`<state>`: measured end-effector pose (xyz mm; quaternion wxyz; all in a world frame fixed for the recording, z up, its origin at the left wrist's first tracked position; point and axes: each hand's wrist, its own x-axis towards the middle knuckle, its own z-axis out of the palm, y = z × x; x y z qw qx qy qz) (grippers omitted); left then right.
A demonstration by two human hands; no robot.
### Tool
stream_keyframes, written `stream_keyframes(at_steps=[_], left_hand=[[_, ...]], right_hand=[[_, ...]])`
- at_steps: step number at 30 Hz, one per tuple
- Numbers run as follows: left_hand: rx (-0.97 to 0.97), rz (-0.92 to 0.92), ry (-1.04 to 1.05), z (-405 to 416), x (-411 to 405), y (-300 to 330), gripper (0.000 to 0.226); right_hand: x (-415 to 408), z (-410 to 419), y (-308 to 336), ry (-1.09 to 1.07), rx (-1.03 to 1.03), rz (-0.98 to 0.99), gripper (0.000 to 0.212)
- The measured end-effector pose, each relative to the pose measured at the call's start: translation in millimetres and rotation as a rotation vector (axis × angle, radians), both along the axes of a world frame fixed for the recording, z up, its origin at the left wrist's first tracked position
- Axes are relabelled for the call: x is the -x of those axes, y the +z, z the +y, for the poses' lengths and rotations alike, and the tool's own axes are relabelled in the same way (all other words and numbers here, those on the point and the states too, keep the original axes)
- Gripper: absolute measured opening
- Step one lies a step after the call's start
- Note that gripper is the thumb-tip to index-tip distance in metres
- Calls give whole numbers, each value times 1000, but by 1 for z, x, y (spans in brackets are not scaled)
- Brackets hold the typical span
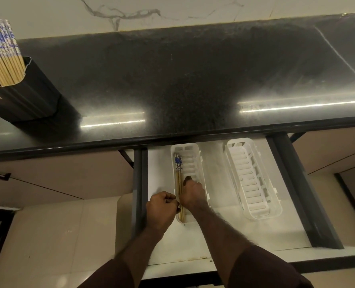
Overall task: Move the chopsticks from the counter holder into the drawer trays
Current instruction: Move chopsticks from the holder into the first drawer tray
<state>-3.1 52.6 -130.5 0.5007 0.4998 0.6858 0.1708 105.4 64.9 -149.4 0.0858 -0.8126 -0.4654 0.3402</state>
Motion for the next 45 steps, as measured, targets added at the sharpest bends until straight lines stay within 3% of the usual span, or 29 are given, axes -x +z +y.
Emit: stream_keyframes(at_steps=[14, 24, 33, 40, 45], left_hand=[[14, -2, -21, 1, 0, 3, 12], [68, -63, -32, 0, -4, 23, 11], [96, -230, -19, 13, 9, 86, 20], [37, -391, -54, 35, 52, 157, 29], [-49, -486, 55, 64, 102, 198, 25]], right_hand=[[-7, 7, 2, 23, -36, 16, 27], [-20, 3, 26, -40, -46, 136, 33], [-21, 3, 86, -139, -220, 329, 21], [11, 15, 173, -48, -406, 423, 18], [62, 46, 222, 0, -510, 436, 15]])
